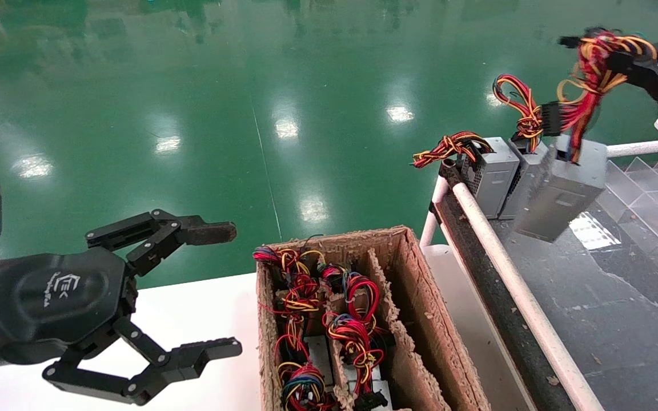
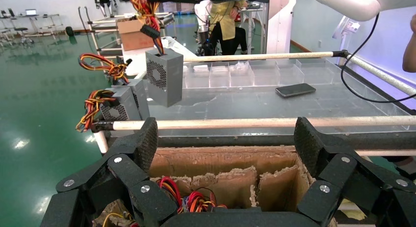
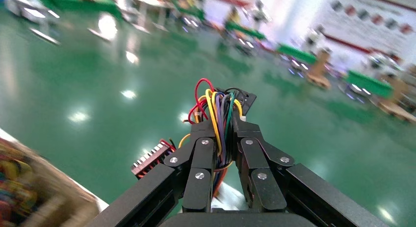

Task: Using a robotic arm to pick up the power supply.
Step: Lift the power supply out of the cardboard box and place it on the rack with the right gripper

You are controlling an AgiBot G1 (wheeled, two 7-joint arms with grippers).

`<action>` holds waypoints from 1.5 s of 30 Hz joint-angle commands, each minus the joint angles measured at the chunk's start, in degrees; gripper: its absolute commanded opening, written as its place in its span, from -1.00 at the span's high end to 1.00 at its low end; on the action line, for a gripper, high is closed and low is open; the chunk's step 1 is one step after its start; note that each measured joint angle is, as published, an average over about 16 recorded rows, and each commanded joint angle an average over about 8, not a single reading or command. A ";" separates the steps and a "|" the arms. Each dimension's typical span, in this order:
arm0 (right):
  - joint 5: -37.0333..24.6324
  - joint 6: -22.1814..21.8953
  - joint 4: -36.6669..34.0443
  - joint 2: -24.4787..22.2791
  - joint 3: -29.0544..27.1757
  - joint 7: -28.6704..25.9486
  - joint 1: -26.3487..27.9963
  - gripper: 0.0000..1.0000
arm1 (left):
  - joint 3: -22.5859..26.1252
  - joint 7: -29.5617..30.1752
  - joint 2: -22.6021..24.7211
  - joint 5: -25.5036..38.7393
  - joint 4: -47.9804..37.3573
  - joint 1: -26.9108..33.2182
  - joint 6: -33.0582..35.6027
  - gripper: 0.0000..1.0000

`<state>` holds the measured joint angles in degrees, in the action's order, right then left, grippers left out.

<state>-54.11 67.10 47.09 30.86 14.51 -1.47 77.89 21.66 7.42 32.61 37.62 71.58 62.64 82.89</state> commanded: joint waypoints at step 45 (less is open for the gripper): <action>-20.22 -12.22 -30.34 14.47 9.13 14.95 22.70 1.00 | 0.01 0.00 0.00 -0.01 0.00 0.00 0.00 -1.00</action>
<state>-74.36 54.68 16.68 45.34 23.65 13.55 100.57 21.67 7.41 32.60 37.62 71.58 62.64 82.89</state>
